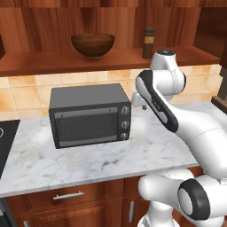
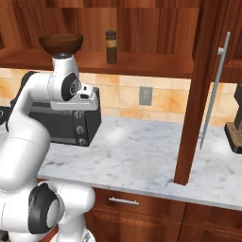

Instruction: Take the cinnamon bottle from the cabinet and place it on the dining table, next to the plate with the cupcake. Then take the chocolate from the dining counter and place it on the cupcake plate.

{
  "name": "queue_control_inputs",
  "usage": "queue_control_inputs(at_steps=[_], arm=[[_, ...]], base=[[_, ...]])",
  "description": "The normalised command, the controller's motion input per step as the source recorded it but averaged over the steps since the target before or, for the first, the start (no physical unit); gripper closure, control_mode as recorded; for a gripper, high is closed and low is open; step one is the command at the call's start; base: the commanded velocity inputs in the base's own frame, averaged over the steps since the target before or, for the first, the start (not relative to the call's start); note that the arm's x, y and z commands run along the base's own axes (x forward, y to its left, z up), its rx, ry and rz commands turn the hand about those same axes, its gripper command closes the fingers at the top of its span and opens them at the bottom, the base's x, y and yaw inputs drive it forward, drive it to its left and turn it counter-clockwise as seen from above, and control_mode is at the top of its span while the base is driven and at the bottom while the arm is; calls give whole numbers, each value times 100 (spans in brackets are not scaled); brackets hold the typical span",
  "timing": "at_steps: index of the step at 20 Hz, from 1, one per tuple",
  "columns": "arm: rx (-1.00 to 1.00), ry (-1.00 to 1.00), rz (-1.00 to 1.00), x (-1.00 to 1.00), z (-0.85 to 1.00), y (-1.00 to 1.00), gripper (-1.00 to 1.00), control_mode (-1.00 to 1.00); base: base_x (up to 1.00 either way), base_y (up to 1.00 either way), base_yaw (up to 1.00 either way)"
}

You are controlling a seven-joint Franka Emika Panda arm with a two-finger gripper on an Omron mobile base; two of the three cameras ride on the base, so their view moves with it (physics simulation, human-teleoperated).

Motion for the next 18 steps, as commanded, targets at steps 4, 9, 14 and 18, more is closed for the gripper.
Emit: queue_control_inputs(at_steps=[4, 9, 14, 18], arm=[[1, 0, 0, -4, -1, 0, -100, -100], [-7, -35, -1, -31, 3, 1, -100, -100], [-15, -65, -11, -26, 33, 0, -100, -100], [-5, -51, -7, -9, 47, -3, -100, -100]], base=[[0, 0, 0], [0, 0, 0], [0, 0, 0], [0, 0, 0]])
